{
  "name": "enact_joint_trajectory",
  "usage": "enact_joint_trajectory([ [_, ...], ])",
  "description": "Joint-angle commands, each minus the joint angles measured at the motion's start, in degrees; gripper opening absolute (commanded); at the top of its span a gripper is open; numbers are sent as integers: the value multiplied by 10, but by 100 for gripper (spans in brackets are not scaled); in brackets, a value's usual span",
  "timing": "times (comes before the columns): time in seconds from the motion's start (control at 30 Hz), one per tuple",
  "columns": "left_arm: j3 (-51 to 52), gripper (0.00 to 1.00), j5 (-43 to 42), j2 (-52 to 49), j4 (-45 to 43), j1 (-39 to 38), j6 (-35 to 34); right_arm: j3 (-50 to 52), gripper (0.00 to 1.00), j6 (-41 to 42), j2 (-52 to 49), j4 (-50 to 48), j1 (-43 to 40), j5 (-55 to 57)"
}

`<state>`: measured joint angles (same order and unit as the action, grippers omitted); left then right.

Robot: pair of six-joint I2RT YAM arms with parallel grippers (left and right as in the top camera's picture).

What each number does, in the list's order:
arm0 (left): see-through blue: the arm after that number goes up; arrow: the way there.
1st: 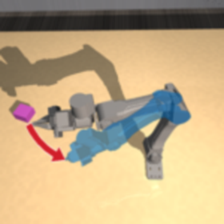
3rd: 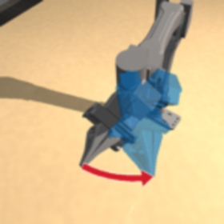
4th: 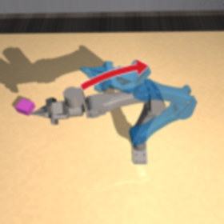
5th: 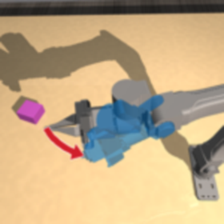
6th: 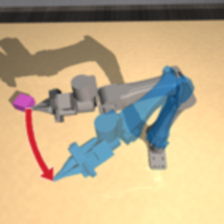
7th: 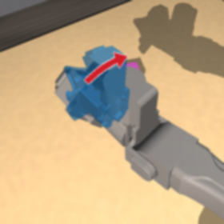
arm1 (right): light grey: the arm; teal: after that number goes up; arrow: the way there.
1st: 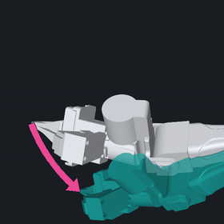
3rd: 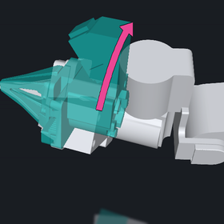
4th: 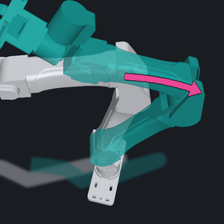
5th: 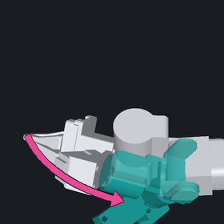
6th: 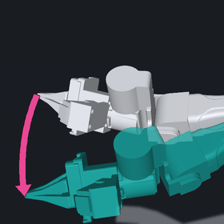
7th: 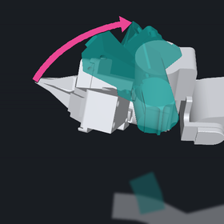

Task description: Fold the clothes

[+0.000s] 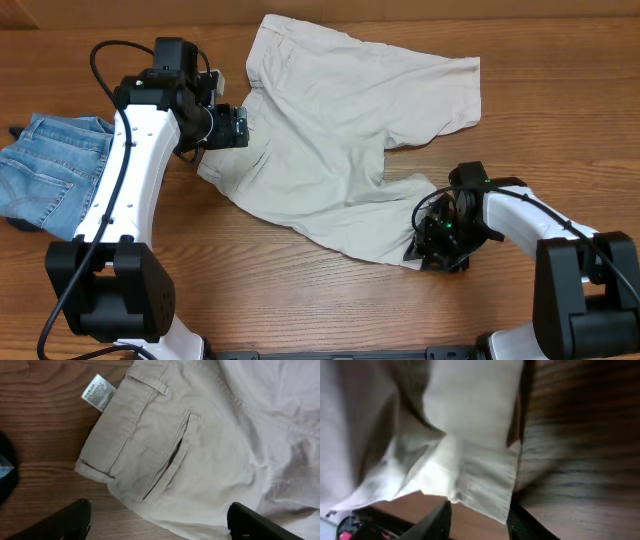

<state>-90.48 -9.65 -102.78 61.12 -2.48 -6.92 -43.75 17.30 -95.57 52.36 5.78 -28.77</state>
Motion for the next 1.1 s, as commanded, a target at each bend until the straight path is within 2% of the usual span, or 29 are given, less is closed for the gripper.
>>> enact_joint_trajectory([
  [0.0, -12, 90, 12, -5, 4, 3, 16, 42, 30, 10, -5, -39, 3, 21],
  [0.03, -12, 90, 13, -5, 4, 3, 19, 43, 26, 10, -4, -39, 3, 23],
  [0.1, -12, 90, 13, -5, 5, 3, 25, 39, 4, 11, 5, -30, 2, 27],
  [0.23, -12, 92, 30, -5, 8, 3, 27, -20, 4, 73, 75, 57, 0, 206],
  [0.4, -12, 92, 32, -5, 17, 3, 27, -24, 4, 177, 94, 100, -43, 328],
  [0.57, -12, 93, 52, -5, 41, 3, 27, -24, 4, 189, 94, 127, -98, 335],
  [0.6, -12, 93, 49, -5, 52, 3, 26, -24, 8, 188, 94, 127, -102, 320],
  [0.63, -11, 93, 36, -5, 71, 2, 26, -24, 51, 156, 94, 114, -103, 275],
  [0.67, -6, 93, 32, -5, 82, 2, 26, -24, 68, 125, 94, 105, -103, 227],
  [0.7, 5, 93, 21, -5, 89, 2, 26, -24, 79, 104, 94, 96, -103, 176],
  [0.77, 44, 94, 21, -6, 78, 2, 9, -24, 81, 94, 94, 93, -103, 124],
  [0.9, 192, 94, -34, -6, -51, 2, -51, -24, 82, 95, 94, 95, -103, 122],
  [0.97, 252, 84, -12, -6, -125, 2, -126, -24, 82, 95, 94, 92, -103, 122],
  [1.07, 288, 81, 11, -6, -194, 2, -199, -24, 83, 94, 94, 94, -103, 122],
])
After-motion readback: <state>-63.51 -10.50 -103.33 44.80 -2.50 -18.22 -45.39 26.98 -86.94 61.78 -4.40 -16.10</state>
